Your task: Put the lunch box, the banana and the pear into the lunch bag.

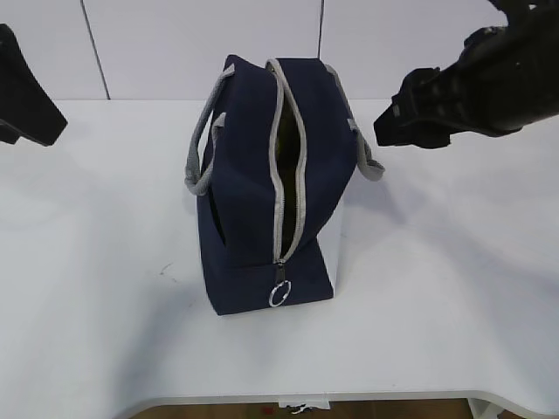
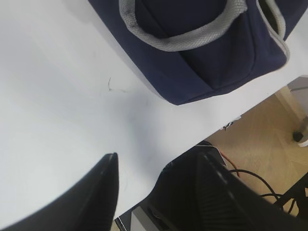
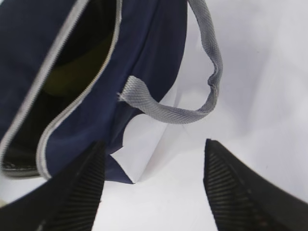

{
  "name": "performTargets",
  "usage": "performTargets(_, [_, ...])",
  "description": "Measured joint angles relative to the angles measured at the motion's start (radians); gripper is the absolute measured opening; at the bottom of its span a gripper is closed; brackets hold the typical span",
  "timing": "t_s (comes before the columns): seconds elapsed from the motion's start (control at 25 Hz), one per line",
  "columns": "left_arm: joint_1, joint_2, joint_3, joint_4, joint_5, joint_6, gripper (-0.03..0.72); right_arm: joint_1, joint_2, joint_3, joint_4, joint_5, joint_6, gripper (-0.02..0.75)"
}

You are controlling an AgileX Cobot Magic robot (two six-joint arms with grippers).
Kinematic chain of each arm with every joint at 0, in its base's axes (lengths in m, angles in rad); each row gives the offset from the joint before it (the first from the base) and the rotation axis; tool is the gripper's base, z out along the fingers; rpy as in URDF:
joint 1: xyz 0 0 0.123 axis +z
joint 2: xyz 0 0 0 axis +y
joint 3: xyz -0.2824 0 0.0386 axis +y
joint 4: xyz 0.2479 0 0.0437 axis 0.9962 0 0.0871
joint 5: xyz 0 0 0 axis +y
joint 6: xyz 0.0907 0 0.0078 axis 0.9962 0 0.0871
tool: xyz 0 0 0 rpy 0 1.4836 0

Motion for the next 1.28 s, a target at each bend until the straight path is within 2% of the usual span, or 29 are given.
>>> performTargets(0.36, [0.0,-0.001,0.0,0.0,0.0,-0.002,0.381,0.0,0.064,0.01,-0.045,-0.172,-0.042,0.499])
performTargets(0.56, [0.0,-0.001,0.0,-0.002,0.0,-0.002,0.38,0.007,0.019,0.05,-0.045,-0.288,-0.106,0.46])
performTargets(0.76, [0.0,-0.001,0.0,-0.003,0.0,-0.002,0.38,0.08,-0.076,0.213,-0.046,-0.458,-0.167,0.426])
performTargets(1.08, [0.0,-0.001,0.0,-0.003,0.0,-0.002,0.38,0.246,-0.166,0.512,-0.046,-0.79,-0.175,0.422])
performTargets(1.28, [0.0,-0.001,0.0,-0.003,0.0,-0.002,0.379,0.277,-0.168,0.633,-0.046,-0.889,-0.133,0.422])
